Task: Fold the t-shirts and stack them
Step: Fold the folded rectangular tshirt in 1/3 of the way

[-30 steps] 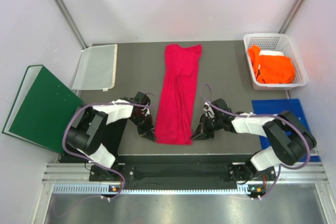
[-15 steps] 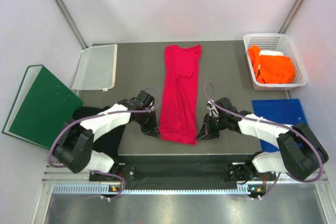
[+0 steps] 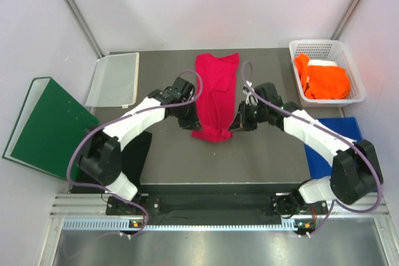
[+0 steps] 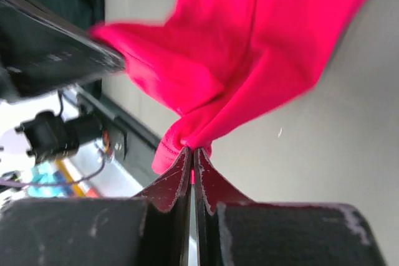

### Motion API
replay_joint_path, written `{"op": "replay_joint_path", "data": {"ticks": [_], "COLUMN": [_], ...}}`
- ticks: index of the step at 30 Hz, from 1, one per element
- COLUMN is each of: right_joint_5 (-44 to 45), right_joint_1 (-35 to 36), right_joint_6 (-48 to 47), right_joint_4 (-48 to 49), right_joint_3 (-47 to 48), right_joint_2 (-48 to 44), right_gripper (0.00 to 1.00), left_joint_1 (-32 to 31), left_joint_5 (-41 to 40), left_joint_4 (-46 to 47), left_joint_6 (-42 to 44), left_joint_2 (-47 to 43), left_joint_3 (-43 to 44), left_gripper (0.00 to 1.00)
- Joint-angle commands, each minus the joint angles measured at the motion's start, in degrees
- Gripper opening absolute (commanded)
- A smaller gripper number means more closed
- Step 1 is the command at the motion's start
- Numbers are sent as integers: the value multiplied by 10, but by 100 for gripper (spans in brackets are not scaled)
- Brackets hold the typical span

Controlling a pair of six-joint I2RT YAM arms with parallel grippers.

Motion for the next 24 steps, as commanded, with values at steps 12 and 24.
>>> {"op": "replay_joint_path", "data": {"ticks": [12,24], "right_joint_5": [53,40], "right_joint_1": [-73,-112], "right_joint_6": [-151,-167], "right_joint_4": [-85,-95], "right_joint_3": [251,414], "right_joint_2": [209,370], "right_gripper": [0,0], "left_joint_1": [30,87], "left_joint_5": [-79,-21], "left_joint_4": [-62,-84], "left_joint_6": [42,72], "left_joint_2": [175,327], "left_joint_3": [241,409], "left_gripper": [0,0]}}
